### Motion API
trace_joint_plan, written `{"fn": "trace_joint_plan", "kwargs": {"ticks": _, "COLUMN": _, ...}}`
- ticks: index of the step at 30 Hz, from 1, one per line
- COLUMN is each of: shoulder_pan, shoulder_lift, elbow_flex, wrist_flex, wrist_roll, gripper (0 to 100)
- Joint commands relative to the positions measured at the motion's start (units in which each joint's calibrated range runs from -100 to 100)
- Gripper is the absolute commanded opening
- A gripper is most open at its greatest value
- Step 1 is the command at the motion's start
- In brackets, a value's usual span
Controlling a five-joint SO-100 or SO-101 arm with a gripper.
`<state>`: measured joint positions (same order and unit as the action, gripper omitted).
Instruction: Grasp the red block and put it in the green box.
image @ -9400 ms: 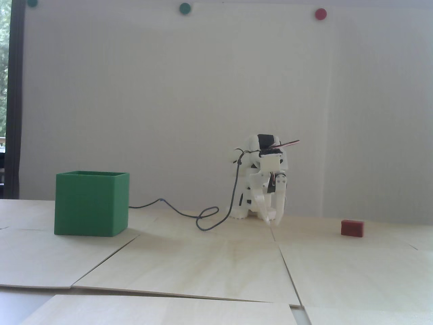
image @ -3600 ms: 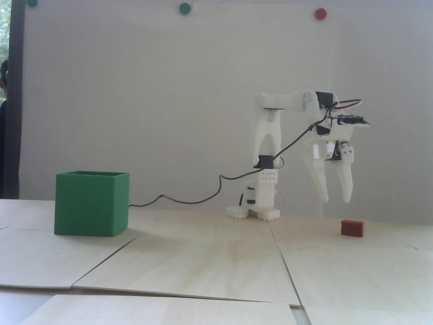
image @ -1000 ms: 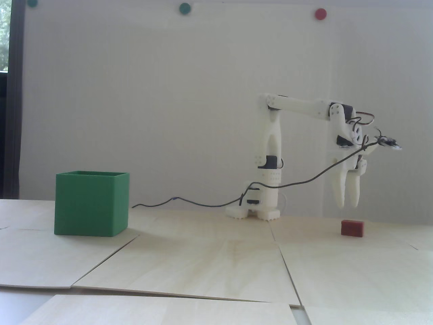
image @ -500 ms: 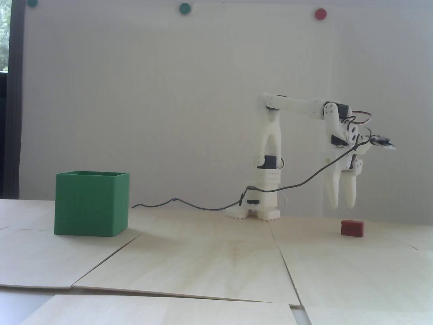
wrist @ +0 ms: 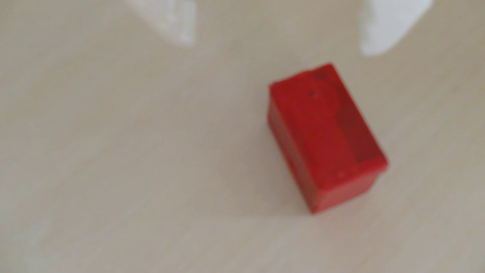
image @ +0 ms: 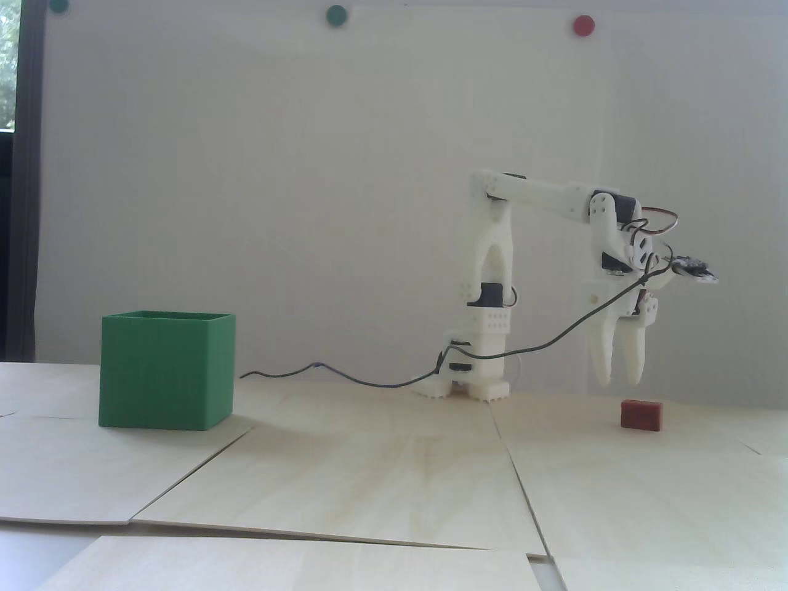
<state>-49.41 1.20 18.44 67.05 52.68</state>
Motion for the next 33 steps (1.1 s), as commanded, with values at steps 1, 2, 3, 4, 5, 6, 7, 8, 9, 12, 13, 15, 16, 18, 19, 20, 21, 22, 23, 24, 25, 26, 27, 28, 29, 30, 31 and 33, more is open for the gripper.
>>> {"fn": "trace_joint_plan", "kwargs": {"ticks": 1, "shoulder_pan": -3.9, "shoulder_lift": -0.5, "elbow_flex": -1.1, "wrist_flex": 0.0, "wrist_roll": 0.0, "gripper": 22}}
{"fn": "trace_joint_plan", "kwargs": {"ticks": 2, "shoulder_pan": -4.4, "shoulder_lift": -0.5, "elbow_flex": -1.1, "wrist_flex": 0.0, "wrist_roll": -0.1, "gripper": 22}}
{"fn": "trace_joint_plan", "kwargs": {"ticks": 3, "shoulder_pan": -4.9, "shoulder_lift": -0.3, "elbow_flex": -1.1, "wrist_flex": 0.0, "wrist_roll": -0.1, "gripper": 22}}
{"fn": "trace_joint_plan", "kwargs": {"ticks": 4, "shoulder_pan": -5.1, "shoulder_lift": -0.2, "elbow_flex": -1.1, "wrist_flex": 0.0, "wrist_roll": -0.1, "gripper": 22}}
{"fn": "trace_joint_plan", "kwargs": {"ticks": 5, "shoulder_pan": -5.1, "shoulder_lift": -0.2, "elbow_flex": -1.1, "wrist_flex": 0.0, "wrist_roll": -0.1, "gripper": 22}}
{"fn": "trace_joint_plan", "kwargs": {"ticks": 6, "shoulder_pan": -4.9, "shoulder_lift": -0.1, "elbow_flex": -1.1, "wrist_flex": 0.0, "wrist_roll": -0.1, "gripper": 22}}
{"fn": "trace_joint_plan", "kwargs": {"ticks": 7, "shoulder_pan": -4.8, "shoulder_lift": -0.1, "elbow_flex": -1.1, "wrist_flex": 0.0, "wrist_roll": -0.1, "gripper": 22}}
{"fn": "trace_joint_plan", "kwargs": {"ticks": 8, "shoulder_pan": -4.6, "shoulder_lift": -0.1, "elbow_flex": -1.2, "wrist_flex": 0.0, "wrist_roll": -0.1, "gripper": 22}}
{"fn": "trace_joint_plan", "kwargs": {"ticks": 9, "shoulder_pan": -4.5, "shoulder_lift": -0.1, "elbow_flex": -1.8, "wrist_flex": 0.0, "wrist_roll": -0.1, "gripper": 22}}
{"fn": "trace_joint_plan", "kwargs": {"ticks": 12, "shoulder_pan": -4.4, "shoulder_lift": 1.7, "elbow_flex": -5.9, "wrist_flex": 0.7, "wrist_roll": -0.1, "gripper": 22}}
{"fn": "trace_joint_plan", "kwargs": {"ticks": 13, "shoulder_pan": -4.4, "shoulder_lift": 2.5, "elbow_flex": -7.2, "wrist_flex": 0.9, "wrist_roll": -0.1, "gripper": 22}}
{"fn": "trace_joint_plan", "kwargs": {"ticks": 15, "shoulder_pan": -4.4, "shoulder_lift": 4.0, "elbow_flex": -8.9, "wrist_flex": 1.7, "wrist_roll": -0.1, "gripper": 22}}
{"fn": "trace_joint_plan", "kwargs": {"ticks": 16, "shoulder_pan": -4.4, "shoulder_lift": 4.6, "elbow_flex": -9.7, "wrist_flex": 2.3, "wrist_roll": -0.1, "gripper": 22}}
{"fn": "trace_joint_plan", "kwargs": {"ticks": 18, "shoulder_pan": -4.4, "shoulder_lift": 5.7, "elbow_flex": -11.2, "wrist_flex": 3.4, "wrist_roll": -0.1, "gripper": 22}}
{"fn": "trace_joint_plan", "kwargs": {"ticks": 19, "shoulder_pan": -4.4, "shoulder_lift": 6.2, "elbow_flex": -11.8, "wrist_flex": 3.5, "wrist_roll": -0.1, "gripper": 22}}
{"fn": "trace_joint_plan", "kwargs": {"ticks": 20, "shoulder_pan": -4.4, "shoulder_lift": 6.5, "elbow_flex": -12.1, "wrist_flex": 3.5, "wrist_roll": -0.1, "gripper": 22}}
{"fn": "trace_joint_plan", "kwargs": {"ticks": 21, "shoulder_pan": -4.4, "shoulder_lift": 6.8, "elbow_flex": -12.7, "wrist_flex": 3.5, "wrist_roll": -0.1, "gripper": 22}}
{"fn": "trace_joint_plan", "kwargs": {"ticks": 22, "shoulder_pan": -4.4, "shoulder_lift": 7.0, "elbow_flex": -13.0, "wrist_flex": 3.5, "wrist_roll": -0.1, "gripper": 22}}
{"fn": "trace_joint_plan", "kwargs": {"ticks": 23, "shoulder_pan": -4.4, "shoulder_lift": 7.1, "elbow_flex": -13.3, "wrist_flex": 3.5, "wrist_roll": -0.1, "gripper": 22}}
{"fn": "trace_joint_plan", "kwargs": {"ticks": 24, "shoulder_pan": -4.4, "shoulder_lift": 7.3, "elbow_flex": -13.5, "wrist_flex": 3.5, "wrist_roll": -0.1, "gripper": 22}}
{"fn": "trace_joint_plan", "kwargs": {"ticks": 25, "shoulder_pan": -4.4, "shoulder_lift": 7.4, "elbow_flex": -13.5, "wrist_flex": 3.5, "wrist_roll": -0.1, "gripper": 22}}
{"fn": "trace_joint_plan", "kwargs": {"ticks": 26, "shoulder_pan": -4.6, "shoulder_lift": 7.5, "elbow_flex": -13.5, "wrist_flex": 3.3, "wrist_roll": -0.1, "gripper": 22}}
{"fn": "trace_joint_plan", "kwargs": {"ticks": 27, "shoulder_pan": -5.0, "shoulder_lift": 7.6, "elbow_flex": -13.5, "wrist_flex": 3.3, "wrist_roll": -0.1, "gripper": 22}}
{"fn": "trace_joint_plan", "kwargs": {"ticks": 28, "shoulder_pan": -5.1, "shoulder_lift": 7.6, "elbow_flex": -13.5, "wrist_flex": 3.3, "wrist_roll": -0.1, "gripper": 22}}
{"fn": "trace_joint_plan", "kwargs": {"ticks": 29, "shoulder_pan": -5.2, "shoulder_lift": 7.6, "elbow_flex": -13.5, "wrist_flex": 3.3, "wrist_roll": -0.1, "gripper": 22}}
{"fn": "trace_joint_plan", "kwargs": {"ticks": 30, "shoulder_pan": -5.2, "shoulder_lift": 7.6, "elbow_flex": -13.5, "wrist_flex": 3.3, "wrist_roll": -0.1, "gripper": 22}}
{"fn": "trace_joint_plan", "kwargs": {"ticks": 31, "shoulder_pan": -5.2, "shoulder_lift": 7.6, "elbow_flex": -13.5, "wrist_flex": 3.2, "wrist_roll": -0.1, "gripper": 22}}
{"fn": "trace_joint_plan", "kwargs": {"ticks": 33, "shoulder_pan": -5.2, "shoulder_lift": 7.6, "elbow_flex": -13.5, "wrist_flex": 3.2, "wrist_roll": -0.1, "gripper": 22}}
